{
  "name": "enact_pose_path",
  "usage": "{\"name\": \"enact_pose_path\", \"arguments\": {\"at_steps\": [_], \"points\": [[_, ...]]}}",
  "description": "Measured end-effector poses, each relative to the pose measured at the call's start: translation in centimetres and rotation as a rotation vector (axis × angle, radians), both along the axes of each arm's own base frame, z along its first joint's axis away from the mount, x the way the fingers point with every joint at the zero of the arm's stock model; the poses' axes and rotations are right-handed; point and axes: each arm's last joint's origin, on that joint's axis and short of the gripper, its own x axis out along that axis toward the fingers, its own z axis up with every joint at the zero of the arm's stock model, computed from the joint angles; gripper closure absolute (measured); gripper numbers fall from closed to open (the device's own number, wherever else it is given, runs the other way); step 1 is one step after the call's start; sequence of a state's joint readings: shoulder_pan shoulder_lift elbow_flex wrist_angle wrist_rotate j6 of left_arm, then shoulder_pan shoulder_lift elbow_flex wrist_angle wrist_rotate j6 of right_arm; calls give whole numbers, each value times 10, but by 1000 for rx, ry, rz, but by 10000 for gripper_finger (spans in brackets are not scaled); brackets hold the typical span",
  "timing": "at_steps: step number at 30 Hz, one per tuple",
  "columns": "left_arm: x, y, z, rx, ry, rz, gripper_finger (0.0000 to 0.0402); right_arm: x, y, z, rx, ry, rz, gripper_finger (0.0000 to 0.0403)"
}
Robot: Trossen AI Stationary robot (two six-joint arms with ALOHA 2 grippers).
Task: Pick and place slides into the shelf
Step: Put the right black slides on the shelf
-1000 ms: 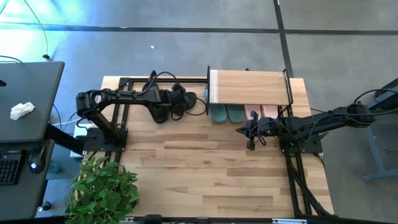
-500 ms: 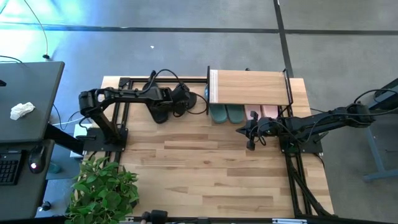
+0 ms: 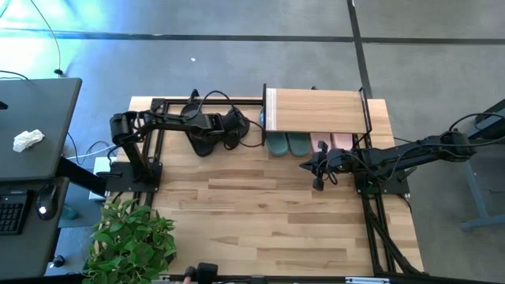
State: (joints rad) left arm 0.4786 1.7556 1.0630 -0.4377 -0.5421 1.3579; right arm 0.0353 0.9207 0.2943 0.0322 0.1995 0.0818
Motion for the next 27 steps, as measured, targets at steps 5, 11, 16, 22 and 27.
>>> {"name": "enact_pose_path", "arguments": {"at_steps": [5,11,16,22,27], "points": [[0,0,1,14,-19,32,336,0,0,0,-3,1,2,403],[0,0,1,16,-62,88,384,0,0,0,-3,1,2,403],[-1,-3,2,92,-29,152,395,0,0,0,-3,1,2,403],[2,-11,9,121,-45,235,397,0,0,0,-3,1,2,403],[12,-25,26,217,-84,281,398,0,0,0,-18,1,-9,403]]}}
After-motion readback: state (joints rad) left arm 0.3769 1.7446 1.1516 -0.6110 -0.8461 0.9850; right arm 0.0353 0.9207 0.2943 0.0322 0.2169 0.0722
